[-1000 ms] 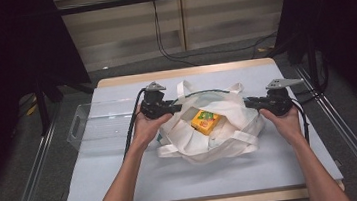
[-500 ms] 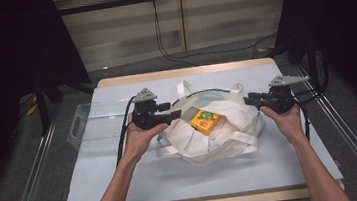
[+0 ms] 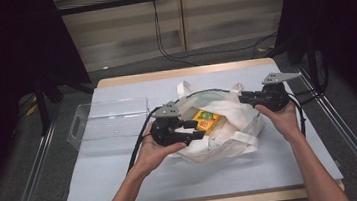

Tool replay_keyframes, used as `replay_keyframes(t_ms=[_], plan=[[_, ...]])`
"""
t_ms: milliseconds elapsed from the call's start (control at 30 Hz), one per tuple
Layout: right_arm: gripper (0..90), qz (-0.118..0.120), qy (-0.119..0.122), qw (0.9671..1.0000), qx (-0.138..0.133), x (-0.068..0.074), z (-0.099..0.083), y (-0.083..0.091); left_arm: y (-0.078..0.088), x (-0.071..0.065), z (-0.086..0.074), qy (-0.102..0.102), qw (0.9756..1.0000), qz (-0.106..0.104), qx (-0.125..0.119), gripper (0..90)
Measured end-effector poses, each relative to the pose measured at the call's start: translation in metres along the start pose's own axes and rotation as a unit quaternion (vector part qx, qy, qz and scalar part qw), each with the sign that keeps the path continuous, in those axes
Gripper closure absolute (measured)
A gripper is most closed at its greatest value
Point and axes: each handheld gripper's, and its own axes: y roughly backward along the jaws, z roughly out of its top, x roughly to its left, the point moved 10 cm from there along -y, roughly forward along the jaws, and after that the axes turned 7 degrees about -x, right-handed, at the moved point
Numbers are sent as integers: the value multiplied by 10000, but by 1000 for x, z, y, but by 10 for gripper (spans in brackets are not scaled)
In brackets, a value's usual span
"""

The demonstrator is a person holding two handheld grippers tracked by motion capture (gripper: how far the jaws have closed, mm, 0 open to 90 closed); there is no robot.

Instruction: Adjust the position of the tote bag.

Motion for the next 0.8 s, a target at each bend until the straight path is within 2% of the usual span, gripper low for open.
replay_keyframes(t_ms=[133,267,400,433,467,533,600,633,667,700,767,800], plan=[[679,-34,-17,10000,39,-1,-4,6,-12,-23,-6,-115,9994,-268,183,499],[621,-77,-41,9999,127,-6,-9,14,-20,-36,-11,-147,9985,-427,301,489],[609,-111,-62,9997,223,-10,-16,13,-34,-41,-20,-229,9973,-422,560,486],[606,-124,-55,9996,256,-11,-17,11,-37,-40,-24,-264,9964,-411,691,488],[605,-147,-73,9994,290,-12,-19,9,-41,-39,-26,-252,9966,-376,690,496],[607,-150,-105,9993,333,-14,-22,4,-46,-38,-30,-388,9951,-379,821,559],[620,-187,-94,9990,405,-17,-26,0,-50,-36,-33,-384,9946,-301,919,640],[623,-253,-55,9987,445,-20,-27,-2,-51,-35,-34,-430,9938,-333,971,669],[623,-252,-101,9985,467,-21,-29,-3,-53,-37,-34,-461,9934,-431,957,735],[624,-271,-123,9985,450,-24,-29,-5,-53,-37,-33,-492,9934,-410,951,783],[600,-374,-163,9986,349,-28,-28,-5,-53,-39,-32,-606,9924,-504,945,863],[600,-338,-251,9987,297,-29,-27,-5,-53,-39,-30,-630,9927,-501,899,874]])
